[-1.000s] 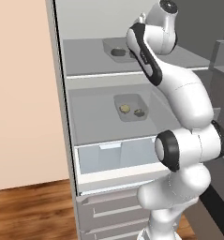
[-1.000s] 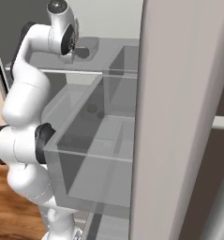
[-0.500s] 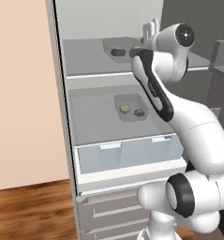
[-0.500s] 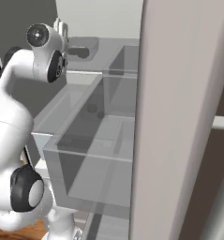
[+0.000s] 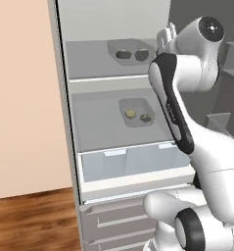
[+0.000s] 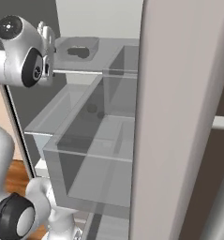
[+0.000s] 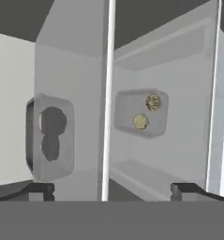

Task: Place two dumplings into each of the tupperware containers and then place the containers in the fridge.

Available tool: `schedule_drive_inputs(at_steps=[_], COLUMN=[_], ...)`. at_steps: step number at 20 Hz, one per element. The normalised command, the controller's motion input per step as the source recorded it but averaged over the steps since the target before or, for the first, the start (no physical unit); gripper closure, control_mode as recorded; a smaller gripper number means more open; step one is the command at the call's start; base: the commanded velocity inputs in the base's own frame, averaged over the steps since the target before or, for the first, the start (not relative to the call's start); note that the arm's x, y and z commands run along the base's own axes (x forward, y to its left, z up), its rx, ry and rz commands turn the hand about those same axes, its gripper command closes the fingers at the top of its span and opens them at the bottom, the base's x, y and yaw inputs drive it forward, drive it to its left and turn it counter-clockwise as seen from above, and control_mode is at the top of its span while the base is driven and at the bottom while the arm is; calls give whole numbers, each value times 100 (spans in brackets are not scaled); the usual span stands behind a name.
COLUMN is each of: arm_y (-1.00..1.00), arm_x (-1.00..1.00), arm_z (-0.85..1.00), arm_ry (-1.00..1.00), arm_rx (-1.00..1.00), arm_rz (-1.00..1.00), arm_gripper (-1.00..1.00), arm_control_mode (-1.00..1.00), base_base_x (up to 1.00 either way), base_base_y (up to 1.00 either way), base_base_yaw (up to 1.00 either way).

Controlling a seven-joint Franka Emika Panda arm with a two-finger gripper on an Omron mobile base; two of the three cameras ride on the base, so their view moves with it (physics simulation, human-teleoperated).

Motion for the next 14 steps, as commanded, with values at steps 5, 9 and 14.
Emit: schedule_drive_inputs(at_steps=[5,9,14], arm_y=[0,-11,-4], arm_x=[-100,-100,-94], arm_z=[-47,-78,-96], arm_ry=[20,1,0], arm_rx=[-4,5,1], arm_rz=[-1,-9,-7], arm_gripper=[-100,-100,-100], arm_control_mode=[-100,-100,-100], base_base_x=[0,0,0], base_base_y=[0,0,0], base_base_yaw=[0,0,0])
